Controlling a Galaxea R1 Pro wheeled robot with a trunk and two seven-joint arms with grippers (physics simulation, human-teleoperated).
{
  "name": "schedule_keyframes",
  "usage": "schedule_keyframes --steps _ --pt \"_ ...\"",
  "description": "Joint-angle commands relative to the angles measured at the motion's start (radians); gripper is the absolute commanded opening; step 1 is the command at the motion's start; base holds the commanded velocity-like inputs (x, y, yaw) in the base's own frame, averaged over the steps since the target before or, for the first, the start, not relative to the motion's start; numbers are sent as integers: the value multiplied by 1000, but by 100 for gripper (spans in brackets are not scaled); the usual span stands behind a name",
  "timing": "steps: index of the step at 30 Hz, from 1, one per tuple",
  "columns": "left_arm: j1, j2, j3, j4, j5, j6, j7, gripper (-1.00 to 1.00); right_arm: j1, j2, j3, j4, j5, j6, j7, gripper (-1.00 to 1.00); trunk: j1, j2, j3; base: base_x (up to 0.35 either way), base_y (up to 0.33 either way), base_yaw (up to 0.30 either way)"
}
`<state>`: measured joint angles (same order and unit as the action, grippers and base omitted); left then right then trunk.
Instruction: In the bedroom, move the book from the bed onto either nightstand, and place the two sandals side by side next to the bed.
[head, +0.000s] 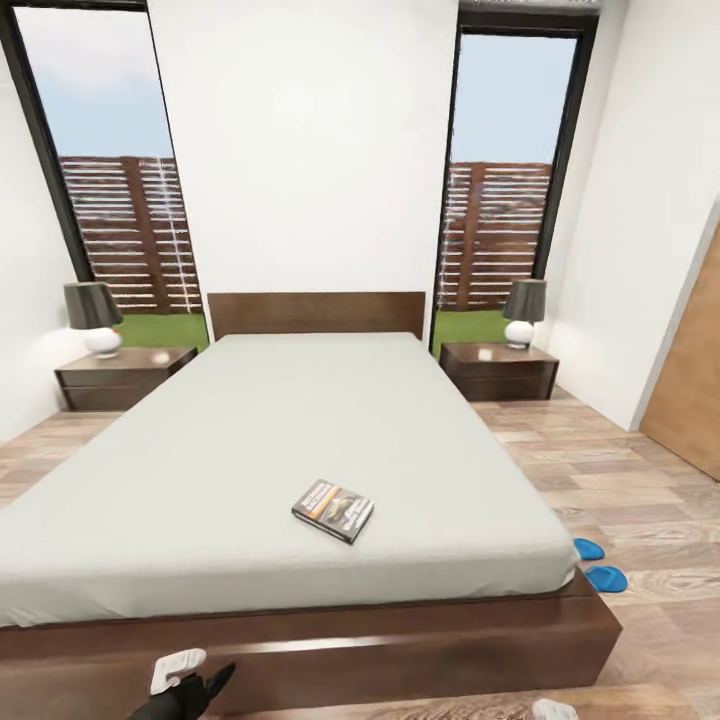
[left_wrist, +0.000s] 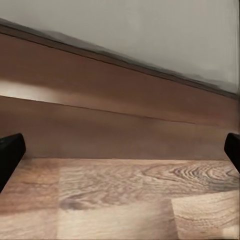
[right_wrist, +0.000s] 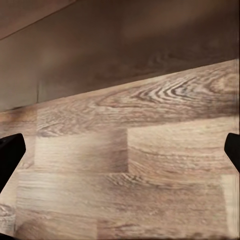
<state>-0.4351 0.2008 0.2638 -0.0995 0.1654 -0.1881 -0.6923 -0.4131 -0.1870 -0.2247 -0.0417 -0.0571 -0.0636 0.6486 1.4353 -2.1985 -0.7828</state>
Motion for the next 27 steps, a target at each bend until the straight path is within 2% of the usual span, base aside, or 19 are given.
schedule_keyframes --steps 1,5,13,18,27 --pt "-1 0 -3 1 8 -2 -4 100 -1 0 2 2 -6 -2 3 100 0 0 -1 0 0 -249" --pt "-1 1 -3 1 8 -2 -4 100 -1 0 2 2 -7 -2 3 100 0 0 -1 0 0 -165" --pt "-1 0 -3 1 8 -1 -5 100 -1 0 2 2 -9 -2 3 100 0 0 -1 0 0 -23" --pt "-1 -17 -3 1 8 -1 -6 100 -1 0 1 2 -9 -2 3 100 0 0 -1 0 0 -1" --pt "-1 -26 -3 0 8 -1 -4 100 -1 0 1 2 -9 -2 3 100 0 0 -1 0 0 0"
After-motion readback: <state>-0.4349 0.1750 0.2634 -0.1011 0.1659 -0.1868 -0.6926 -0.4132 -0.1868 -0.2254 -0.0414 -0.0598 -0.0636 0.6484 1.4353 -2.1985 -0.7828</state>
